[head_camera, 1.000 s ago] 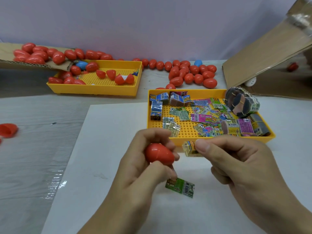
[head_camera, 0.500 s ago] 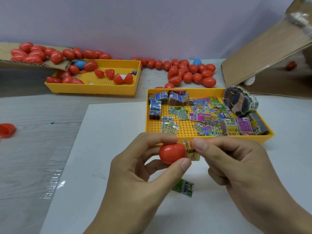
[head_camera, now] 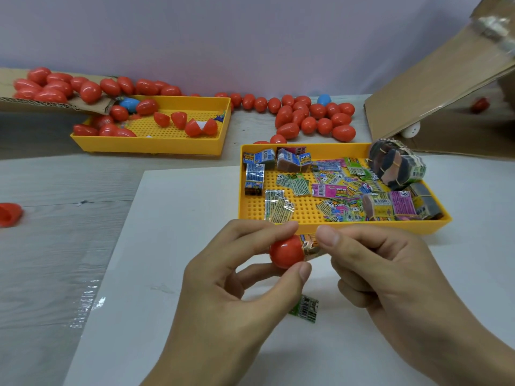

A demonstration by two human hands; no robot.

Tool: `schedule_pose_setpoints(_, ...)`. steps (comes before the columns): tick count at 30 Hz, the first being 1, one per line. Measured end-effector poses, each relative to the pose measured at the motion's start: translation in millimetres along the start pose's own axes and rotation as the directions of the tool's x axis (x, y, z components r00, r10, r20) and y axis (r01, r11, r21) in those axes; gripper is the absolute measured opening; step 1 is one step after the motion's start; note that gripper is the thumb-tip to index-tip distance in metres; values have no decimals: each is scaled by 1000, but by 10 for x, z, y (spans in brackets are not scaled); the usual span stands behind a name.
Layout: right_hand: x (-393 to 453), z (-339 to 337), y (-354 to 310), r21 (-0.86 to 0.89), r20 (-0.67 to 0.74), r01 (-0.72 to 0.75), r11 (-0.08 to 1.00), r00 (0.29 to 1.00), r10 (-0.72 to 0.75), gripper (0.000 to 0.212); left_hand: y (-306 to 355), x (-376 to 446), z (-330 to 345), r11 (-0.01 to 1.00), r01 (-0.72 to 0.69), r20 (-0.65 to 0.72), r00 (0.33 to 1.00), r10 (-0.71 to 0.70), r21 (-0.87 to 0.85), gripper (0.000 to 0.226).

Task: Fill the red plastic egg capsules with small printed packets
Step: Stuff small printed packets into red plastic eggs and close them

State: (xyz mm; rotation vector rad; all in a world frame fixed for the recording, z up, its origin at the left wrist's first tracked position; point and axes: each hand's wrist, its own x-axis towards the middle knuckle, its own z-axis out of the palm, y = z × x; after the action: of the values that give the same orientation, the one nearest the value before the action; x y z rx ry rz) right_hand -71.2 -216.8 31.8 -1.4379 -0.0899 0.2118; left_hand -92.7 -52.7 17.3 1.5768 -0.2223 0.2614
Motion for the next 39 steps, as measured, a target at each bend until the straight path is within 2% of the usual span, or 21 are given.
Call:
schedule_pose_setpoints(3,-2,12,-30,45,9,-40,998,999,40,24,0,-2,2,1000,8,-12,1000,-7,19,35)
schedule_pose_setpoints(7,-4,28,-62,54,26,-93,994,995,92,34,-12,-4,-1,999,13,-21,1000,-13,34,37)
schedule_pose_setpoints(12,-8,26,-74,114,61,-166,980,985,160,34,-30,-6,3,999,14,-18,1000,-13,50,38)
schedule_pose_setpoints(16,-1,-4,-27,9,-15,-99,995,995,99,28,-32,-8,4,998,5,-24,1000,-4,55,38)
schedule_pose_setpoints(23,1,5,17,-86,-78,13,996,997,-20,36,-21,-1,15,999,-31,-25,999,33,43,37)
schedule_pose_setpoints(31,4,30,16,-45,-70,33,998,997,-37,34,-27,-5,5,983,-140,-28,989,145,115,36)
schedule_pose_setpoints(35,9,10,9,-40,-51,-44,998,998,42,43,-27,-17,15,972,-166,-47,983,176,167,36)
schedule_pose_setpoints(39,24,-8,-20,-15,-32,-81,997,996,81,34,-7,-22,23,946,-212,-36,973,227,246,39)
